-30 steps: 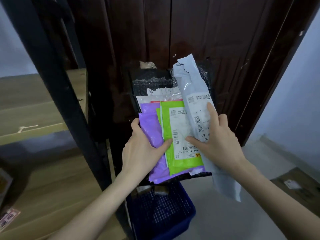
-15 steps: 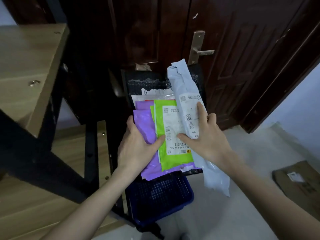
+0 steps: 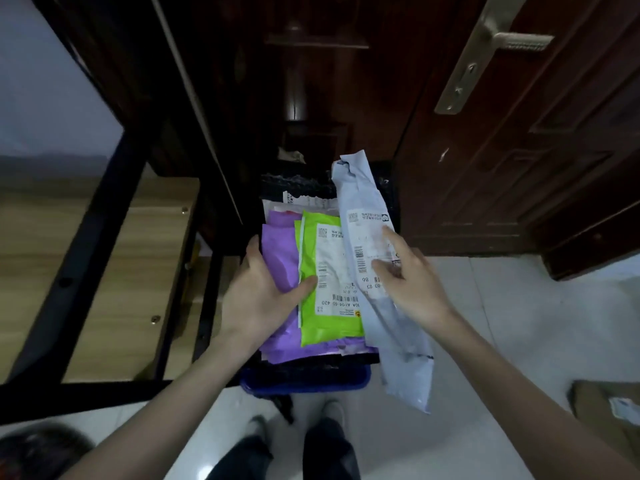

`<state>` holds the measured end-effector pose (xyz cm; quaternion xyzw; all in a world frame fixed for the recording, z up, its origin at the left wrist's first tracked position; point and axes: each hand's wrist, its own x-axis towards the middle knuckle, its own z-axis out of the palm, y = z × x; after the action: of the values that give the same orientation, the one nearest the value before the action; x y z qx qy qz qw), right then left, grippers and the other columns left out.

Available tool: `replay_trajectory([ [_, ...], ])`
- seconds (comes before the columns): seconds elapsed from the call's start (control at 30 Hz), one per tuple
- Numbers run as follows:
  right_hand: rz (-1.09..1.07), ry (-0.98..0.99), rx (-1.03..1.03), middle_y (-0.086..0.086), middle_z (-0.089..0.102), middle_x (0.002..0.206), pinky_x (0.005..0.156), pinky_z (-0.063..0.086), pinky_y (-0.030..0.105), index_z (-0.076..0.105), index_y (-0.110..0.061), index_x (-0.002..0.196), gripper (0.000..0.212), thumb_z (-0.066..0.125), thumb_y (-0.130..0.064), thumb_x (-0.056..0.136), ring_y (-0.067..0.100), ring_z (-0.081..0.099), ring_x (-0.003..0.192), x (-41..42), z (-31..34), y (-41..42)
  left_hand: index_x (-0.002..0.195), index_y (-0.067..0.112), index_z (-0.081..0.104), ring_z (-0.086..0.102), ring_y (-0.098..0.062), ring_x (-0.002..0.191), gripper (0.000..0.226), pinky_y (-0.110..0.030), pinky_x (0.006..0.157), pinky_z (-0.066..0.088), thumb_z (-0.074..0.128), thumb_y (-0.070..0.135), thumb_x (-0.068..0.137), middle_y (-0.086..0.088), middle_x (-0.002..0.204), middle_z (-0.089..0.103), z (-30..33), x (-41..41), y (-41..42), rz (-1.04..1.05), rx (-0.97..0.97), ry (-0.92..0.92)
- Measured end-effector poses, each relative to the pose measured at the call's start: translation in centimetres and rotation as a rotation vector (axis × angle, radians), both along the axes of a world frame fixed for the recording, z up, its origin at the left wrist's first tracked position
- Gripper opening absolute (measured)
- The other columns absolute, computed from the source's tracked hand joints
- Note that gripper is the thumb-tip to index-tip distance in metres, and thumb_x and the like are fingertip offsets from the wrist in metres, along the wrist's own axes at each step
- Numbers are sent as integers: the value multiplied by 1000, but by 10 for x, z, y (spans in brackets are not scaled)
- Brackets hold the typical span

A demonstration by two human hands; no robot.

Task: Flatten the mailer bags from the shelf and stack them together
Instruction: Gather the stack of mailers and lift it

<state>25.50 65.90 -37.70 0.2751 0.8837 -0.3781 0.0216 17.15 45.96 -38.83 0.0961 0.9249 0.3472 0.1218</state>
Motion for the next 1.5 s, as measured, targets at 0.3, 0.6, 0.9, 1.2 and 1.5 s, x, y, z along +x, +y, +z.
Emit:
replay_trajectory([
  [0.3,-35,-64,-106,6,66,115,85,39,30,18,-27,143,73,62,-24,85,30,60,105,-12,-106,20,144,11,17,58,-38,109,105,-40,78,47,73,57,69,-20,123,59,-104,3,18,63,-172,-163],
  [0.6,-117,-112,-234,7,61,97,66,38,29,24,-29,130,59,55,-17,81,26,58,80,-21,-295,8,149,16,3,53,-40,114,112,-44,81,47,69,60,71,-20,130,52,-280,-16,20,48,-269,-185],
  [0.9,-94,-88,-307,5,40,114,48,38,5,29,-26,137,64,47,4,84,5,47,71,-35,-522,5,151,16,1,50,-37,115,108,-46,87,49,72,48,75,-17,141,37,-506,-32,21,4,-260,-158],
  [1.2,-34,-235,-307,11,49,109,68,54,40,11,-38,144,82,56,-8,83,28,59,84,-38,-707,-6,150,11,-6,49,-37,119,107,-40,85,46,69,43,80,-17,150,25,-675,-44,11,-76,-351,-333],
  [1.5,133,-363,-323,27,56,104,53,38,29,3,-27,148,86,59,-7,85,33,57,75,-45,-797,-17,150,8,-1,44,-37,127,109,-44,95,44,71,45,77,-20,151,22,-773,-43,-19,-125,-410,-492],
])
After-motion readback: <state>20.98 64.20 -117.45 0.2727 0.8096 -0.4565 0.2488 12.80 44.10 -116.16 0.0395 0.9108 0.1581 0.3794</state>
